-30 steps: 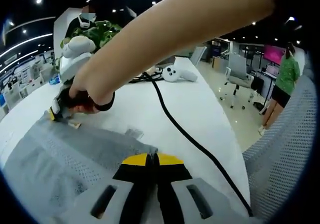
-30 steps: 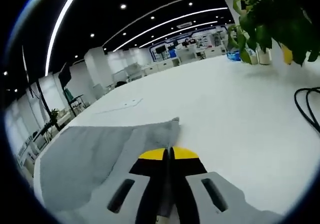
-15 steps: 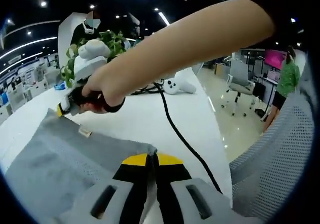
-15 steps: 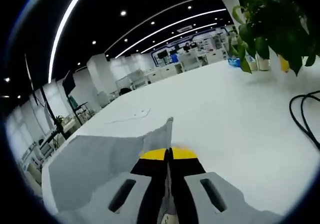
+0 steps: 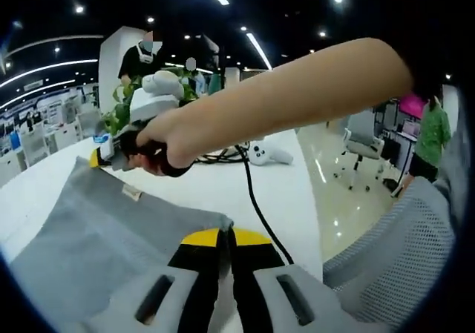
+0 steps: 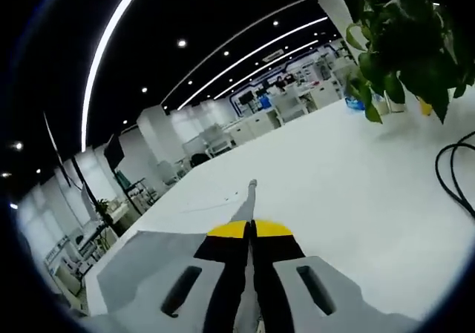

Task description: Fold the towel on the table until its edges align and the towel forms a compact rectangular stack.

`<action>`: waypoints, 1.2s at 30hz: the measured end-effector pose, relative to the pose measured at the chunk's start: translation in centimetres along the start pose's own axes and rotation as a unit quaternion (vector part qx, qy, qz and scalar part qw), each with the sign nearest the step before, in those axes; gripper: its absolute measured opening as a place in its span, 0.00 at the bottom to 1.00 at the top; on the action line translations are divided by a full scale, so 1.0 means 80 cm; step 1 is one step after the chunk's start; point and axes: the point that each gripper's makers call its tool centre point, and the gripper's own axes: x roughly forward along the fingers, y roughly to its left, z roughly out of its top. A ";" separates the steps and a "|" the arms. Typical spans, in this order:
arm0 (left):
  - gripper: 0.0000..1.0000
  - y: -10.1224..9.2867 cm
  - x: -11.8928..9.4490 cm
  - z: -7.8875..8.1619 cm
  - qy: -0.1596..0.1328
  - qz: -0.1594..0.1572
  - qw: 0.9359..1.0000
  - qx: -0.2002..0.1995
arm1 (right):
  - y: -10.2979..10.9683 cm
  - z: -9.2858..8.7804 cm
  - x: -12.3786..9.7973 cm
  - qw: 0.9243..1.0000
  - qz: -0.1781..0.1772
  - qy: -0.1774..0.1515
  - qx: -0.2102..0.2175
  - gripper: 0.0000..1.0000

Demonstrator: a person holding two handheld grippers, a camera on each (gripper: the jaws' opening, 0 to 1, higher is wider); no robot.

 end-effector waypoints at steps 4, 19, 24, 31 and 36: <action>0.04 0.001 -0.015 0.008 -0.004 0.005 1.000 -0.005 | 0.012 0.011 0.002 1.000 0.001 0.002 -0.011 0.00; 0.04 0.016 -0.092 0.038 -0.026 0.024 0.999 -0.006 | 0.094 0.044 0.008 0.999 0.018 -0.008 -0.026 0.00; 0.04 0.019 -0.120 0.042 -0.034 0.026 0.999 -0.011 | 0.110 0.058 0.012 0.999 0.013 -0.020 -0.030 0.00; 0.04 0.028 -0.157 0.046 -0.052 0.032 0.998 -0.032 | 0.144 0.068 0.026 0.999 0.018 -0.031 -0.036 0.00; 0.04 0.037 -0.186 0.049 -0.061 0.038 0.997 -0.026 | 0.182 0.071 0.037 0.998 0.031 -0.035 -0.044 0.00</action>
